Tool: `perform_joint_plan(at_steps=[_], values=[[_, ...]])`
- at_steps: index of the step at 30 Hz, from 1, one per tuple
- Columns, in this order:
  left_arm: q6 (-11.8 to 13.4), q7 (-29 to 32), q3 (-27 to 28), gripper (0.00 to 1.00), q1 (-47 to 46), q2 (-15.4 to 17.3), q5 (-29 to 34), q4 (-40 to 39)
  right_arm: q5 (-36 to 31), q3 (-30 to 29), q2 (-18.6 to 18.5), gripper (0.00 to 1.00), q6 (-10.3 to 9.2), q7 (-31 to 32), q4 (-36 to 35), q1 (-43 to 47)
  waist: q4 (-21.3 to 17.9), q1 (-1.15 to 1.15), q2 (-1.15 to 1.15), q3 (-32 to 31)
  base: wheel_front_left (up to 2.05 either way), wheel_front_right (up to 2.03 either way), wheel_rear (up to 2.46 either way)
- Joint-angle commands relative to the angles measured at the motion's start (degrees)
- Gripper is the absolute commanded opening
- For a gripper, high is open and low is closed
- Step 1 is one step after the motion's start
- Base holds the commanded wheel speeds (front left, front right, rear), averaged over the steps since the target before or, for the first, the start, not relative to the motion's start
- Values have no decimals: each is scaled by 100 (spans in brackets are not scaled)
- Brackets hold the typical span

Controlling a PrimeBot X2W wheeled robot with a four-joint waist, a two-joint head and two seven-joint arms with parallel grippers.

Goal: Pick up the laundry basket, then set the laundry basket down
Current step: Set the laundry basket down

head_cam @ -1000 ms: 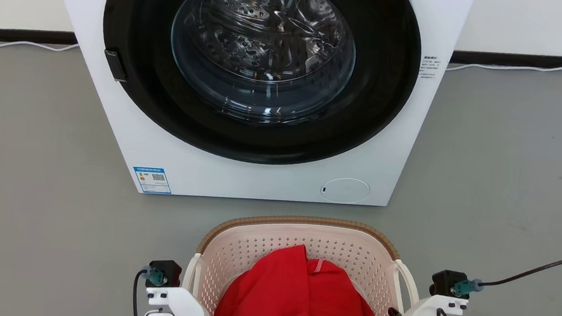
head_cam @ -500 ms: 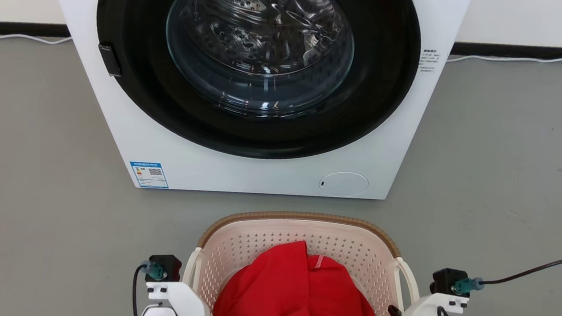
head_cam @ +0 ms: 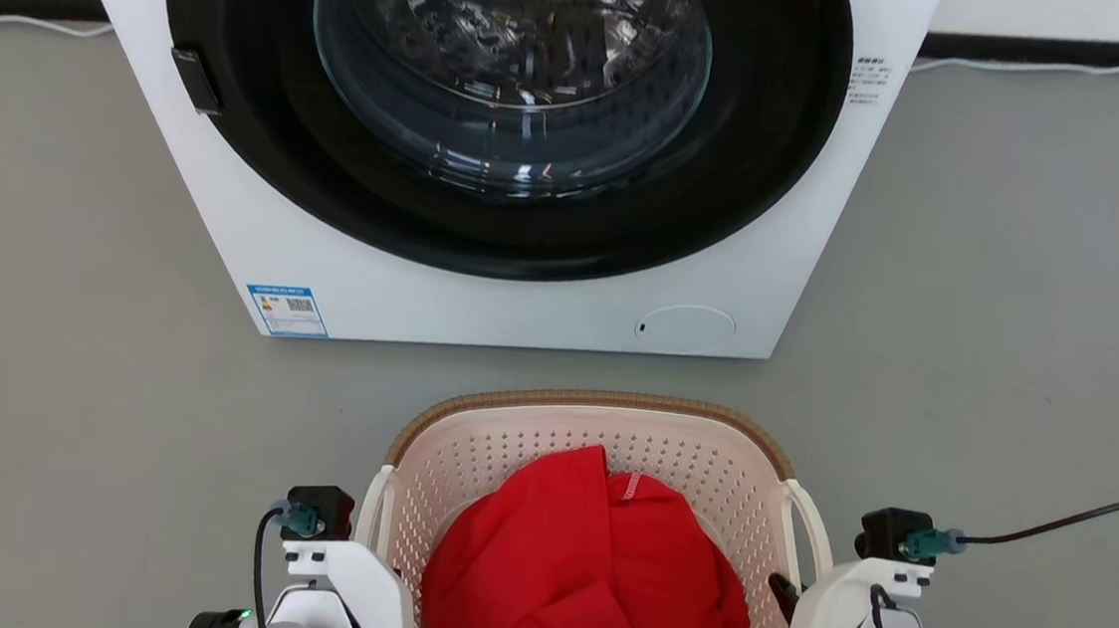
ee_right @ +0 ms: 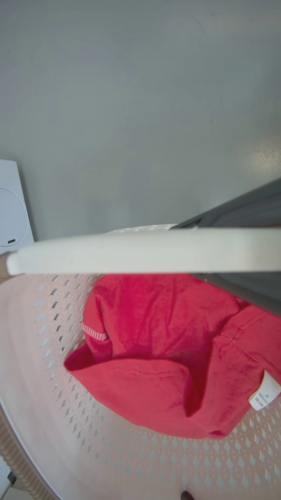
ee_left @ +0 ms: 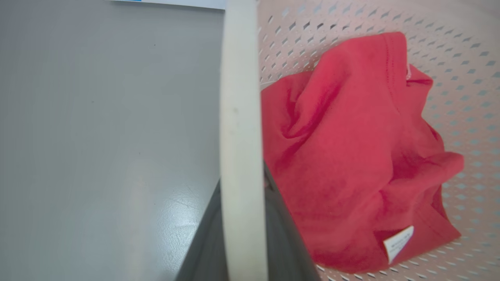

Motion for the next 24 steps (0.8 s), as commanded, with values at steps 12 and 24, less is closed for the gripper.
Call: perform_joint_plan(at_steps=[12, 24], values=[[54, -153, 126, 0, -569, 371, -12, -258, 9, 19, -195, 0, 50, -322, -160, -558, -35, 0, 0, 699, 0, 0, 0], [3, -369, 61, 0, -1074, 354, 61, -42, -15, 27, -188, 0, 50, -528, -226, -931, -34, 0, 0, 1301, 0, 0, 0]])
